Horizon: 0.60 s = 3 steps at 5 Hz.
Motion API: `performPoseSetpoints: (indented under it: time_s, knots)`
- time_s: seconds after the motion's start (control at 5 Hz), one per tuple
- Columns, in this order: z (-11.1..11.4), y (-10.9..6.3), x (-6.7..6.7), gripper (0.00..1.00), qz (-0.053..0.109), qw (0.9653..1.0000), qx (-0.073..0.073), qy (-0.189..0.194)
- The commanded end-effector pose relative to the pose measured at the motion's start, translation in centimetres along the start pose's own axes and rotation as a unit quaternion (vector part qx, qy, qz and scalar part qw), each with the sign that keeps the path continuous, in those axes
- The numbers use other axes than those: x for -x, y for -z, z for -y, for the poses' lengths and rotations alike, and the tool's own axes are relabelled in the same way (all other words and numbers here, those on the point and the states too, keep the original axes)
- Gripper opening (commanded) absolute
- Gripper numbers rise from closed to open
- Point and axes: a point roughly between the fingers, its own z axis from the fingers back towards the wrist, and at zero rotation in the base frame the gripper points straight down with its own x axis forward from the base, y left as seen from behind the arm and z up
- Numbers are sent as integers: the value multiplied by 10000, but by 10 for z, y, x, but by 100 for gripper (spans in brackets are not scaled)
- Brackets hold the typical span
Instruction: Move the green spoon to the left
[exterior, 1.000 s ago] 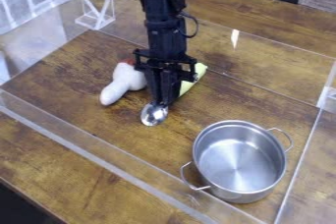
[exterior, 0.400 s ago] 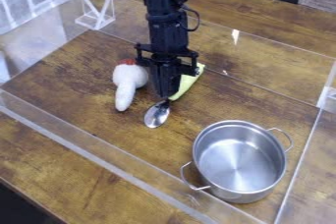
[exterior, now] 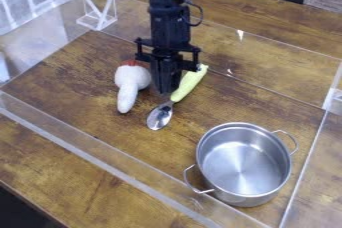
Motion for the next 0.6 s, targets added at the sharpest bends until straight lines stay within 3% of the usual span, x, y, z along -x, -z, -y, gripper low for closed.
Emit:
performPoseSetpoints:
  time_s: [0.0, 0.2, 0.4]
  knots:
    - [-12, -53, 3, 0, 611, 9980, -130, -89]
    - [-13, -55, 3, 0, 598, 9981, -126, -101]
    - [-16, -47, 1, 100, 531, 9985, -117, -115]
